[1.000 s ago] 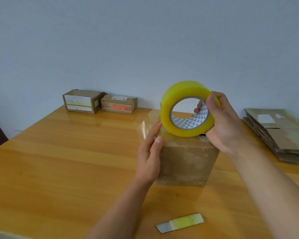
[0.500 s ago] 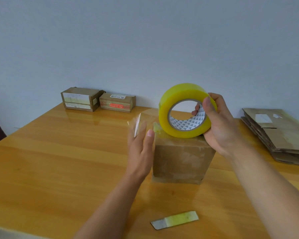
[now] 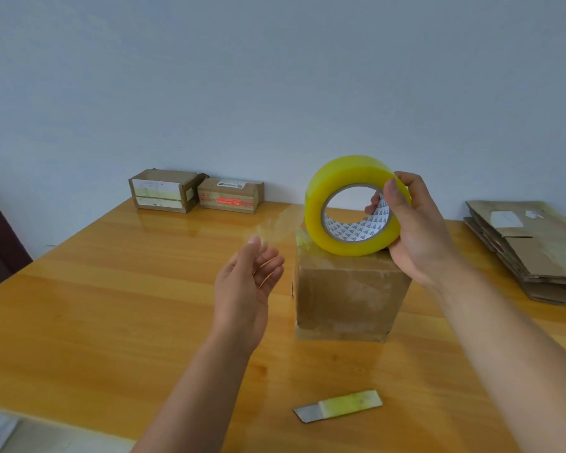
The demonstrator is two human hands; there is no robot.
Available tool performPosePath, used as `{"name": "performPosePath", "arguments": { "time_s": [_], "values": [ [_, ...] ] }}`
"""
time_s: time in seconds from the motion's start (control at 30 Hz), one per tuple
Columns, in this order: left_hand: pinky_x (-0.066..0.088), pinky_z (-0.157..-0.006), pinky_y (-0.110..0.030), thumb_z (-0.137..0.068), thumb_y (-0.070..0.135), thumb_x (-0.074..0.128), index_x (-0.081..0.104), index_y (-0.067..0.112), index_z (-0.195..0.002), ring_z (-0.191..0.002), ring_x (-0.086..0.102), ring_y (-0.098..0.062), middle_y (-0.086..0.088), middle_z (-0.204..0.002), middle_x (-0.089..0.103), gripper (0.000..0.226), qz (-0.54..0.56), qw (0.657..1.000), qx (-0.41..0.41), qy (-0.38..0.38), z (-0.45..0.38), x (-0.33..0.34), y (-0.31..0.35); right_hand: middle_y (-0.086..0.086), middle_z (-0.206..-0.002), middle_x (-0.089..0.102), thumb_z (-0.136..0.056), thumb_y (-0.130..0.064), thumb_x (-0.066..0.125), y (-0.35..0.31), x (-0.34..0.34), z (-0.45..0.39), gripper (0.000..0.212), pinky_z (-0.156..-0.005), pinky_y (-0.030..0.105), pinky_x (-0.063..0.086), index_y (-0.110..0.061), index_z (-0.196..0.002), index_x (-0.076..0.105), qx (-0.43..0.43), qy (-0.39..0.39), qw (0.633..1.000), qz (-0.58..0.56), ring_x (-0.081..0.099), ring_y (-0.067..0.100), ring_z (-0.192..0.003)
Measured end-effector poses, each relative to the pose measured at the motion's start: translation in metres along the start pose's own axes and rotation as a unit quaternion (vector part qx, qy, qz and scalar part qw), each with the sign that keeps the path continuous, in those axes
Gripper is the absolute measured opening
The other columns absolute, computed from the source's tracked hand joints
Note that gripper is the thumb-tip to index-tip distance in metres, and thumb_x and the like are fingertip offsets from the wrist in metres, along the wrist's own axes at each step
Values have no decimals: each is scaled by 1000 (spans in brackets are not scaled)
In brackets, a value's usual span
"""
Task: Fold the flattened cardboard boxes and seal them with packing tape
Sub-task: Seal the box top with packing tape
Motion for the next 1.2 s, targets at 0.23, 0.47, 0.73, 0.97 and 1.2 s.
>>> {"name": "performPosePath", "arguments": {
  "time_s": [0.23,0.47,0.73,0.97,1.2],
  "values": [
    [58,-64,-28,-97,12,59,59,4,-103,-69,70,-20,-8,-76,69,11,22,998,-65,-5,-4,-2,-3,-15,-109,60,-68,-55,74,-4,-12,9,74,-83,20,49,-46,-130,35,-33,-33,950,309,60,-7,-93],
    [58,-69,-30,-99,13,53,57,2,-92,-70,69,-20,-13,-83,70,13,-36,997,-57,-24,-10,0,-14,-21,-103,56,-89,-25,72,15,-19,12,59,-79,16,46,-34,-133,35,-50,3,944,325,56,-16,-87],
    [51,-68,-28,-101,14,53,62,0,-91,-72,60,-19,-9,-77,64,20,-110,992,-45,-47,-13,-5,-27,-19,-108,56,-92,-10,66,21,-22,12,54,-76,1,41,-20,-139,41,-99,55,944,311,55,-15,-93],
    [47,-70,-30,-102,17,51,61,7,-76,-70,56,-18,-2,-69,61,30,-143,988,-35,-46,-14,-8,-34,-7,-110,59,-91,-11,68,23,-22,12,50,-75,5,44,-20,-134,46,-101,63,941,316,58,-9,-93],
    [36,-66,-29,-104,27,47,49,11,-77,-66,41,-12,-4,-73,46,31,-286,957,34,-40,-8,-3,-42,-11,-106,59,-91,-11,68,23,-21,14,46,-72,5,45,-24,-129,46,-106,69,935,331,58,-11,-89]
  ]
}}
Point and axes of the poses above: each hand's wrist, its own z-axis away from the middle knuckle, its own x-axis out of the palm, y = z × x, the point moved 2 cm from there along -z, towards the middle knuckle
